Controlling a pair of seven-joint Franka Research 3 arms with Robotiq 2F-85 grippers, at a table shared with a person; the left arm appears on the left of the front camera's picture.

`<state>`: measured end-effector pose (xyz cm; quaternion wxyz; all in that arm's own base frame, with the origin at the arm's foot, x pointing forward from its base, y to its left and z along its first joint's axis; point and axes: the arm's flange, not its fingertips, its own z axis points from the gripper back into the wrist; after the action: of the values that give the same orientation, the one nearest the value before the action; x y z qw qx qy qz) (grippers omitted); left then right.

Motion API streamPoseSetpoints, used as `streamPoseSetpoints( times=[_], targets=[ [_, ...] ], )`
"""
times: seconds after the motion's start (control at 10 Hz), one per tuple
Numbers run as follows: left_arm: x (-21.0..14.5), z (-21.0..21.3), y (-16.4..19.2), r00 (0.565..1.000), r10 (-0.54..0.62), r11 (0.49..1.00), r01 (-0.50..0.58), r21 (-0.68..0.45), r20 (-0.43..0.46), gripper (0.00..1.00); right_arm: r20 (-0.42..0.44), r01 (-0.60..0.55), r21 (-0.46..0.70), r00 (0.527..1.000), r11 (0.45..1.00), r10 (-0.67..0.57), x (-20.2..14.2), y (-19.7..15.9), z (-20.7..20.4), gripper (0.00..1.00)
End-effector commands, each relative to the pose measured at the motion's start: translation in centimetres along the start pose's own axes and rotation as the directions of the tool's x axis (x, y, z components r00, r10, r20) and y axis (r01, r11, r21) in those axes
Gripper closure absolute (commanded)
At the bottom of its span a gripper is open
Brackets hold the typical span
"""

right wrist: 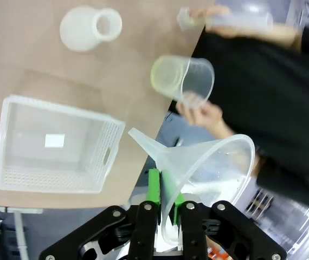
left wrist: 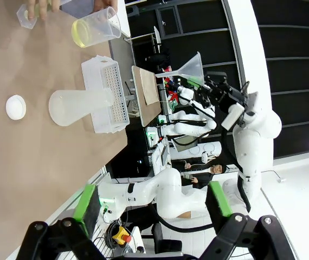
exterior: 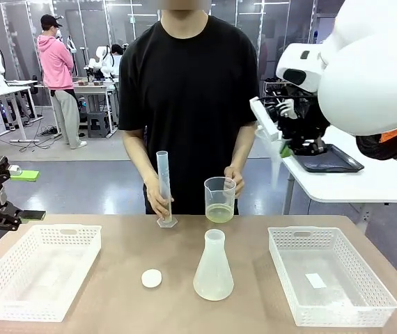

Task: Prepare the solutions needed for the experiment.
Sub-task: Pick up the Plastic Funnel and insert it into the Big flask.

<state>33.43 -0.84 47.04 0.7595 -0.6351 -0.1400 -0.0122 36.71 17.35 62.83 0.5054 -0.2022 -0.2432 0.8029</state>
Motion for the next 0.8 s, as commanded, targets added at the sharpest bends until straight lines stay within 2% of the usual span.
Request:
streamPoseSetpoints(
  times=[0.0,0.2,0.5,0.7],
  targets=[
    [0.1,-0.1,-0.1,1.0,-0.003,1.0,0.003,-0.016,-0.002,0.0,0.122,-0.127,-0.06,0.983,0.99,0.134,1.2,1.4,0.1,0.94],
    [0.1,-0.1,-0.1,1.0,-0.003,1.0,0.003,-0.016,-0.002,0.0,0.175,-0.254,-0.146,0.945,0.956,0.278,3.9,1.7,0.0,0.94],
    [0.1,-0.1,-0.1,1.0,-0.003,1.0,0.003,-0.016,-0.002,0.0,0.265,-0.302,-0.151,0.905,0.941,0.333,6.5,2.0,-1.1,0.94],
    [0.1,-0.1,-0.1,1.0,-0.003,1.0,0.003,-0.016,-0.002,0.0,0.281,-0.322,-0.147,0.893,0.935,0.351,7.6,2.4,-1.4,0.94]
  ],
)
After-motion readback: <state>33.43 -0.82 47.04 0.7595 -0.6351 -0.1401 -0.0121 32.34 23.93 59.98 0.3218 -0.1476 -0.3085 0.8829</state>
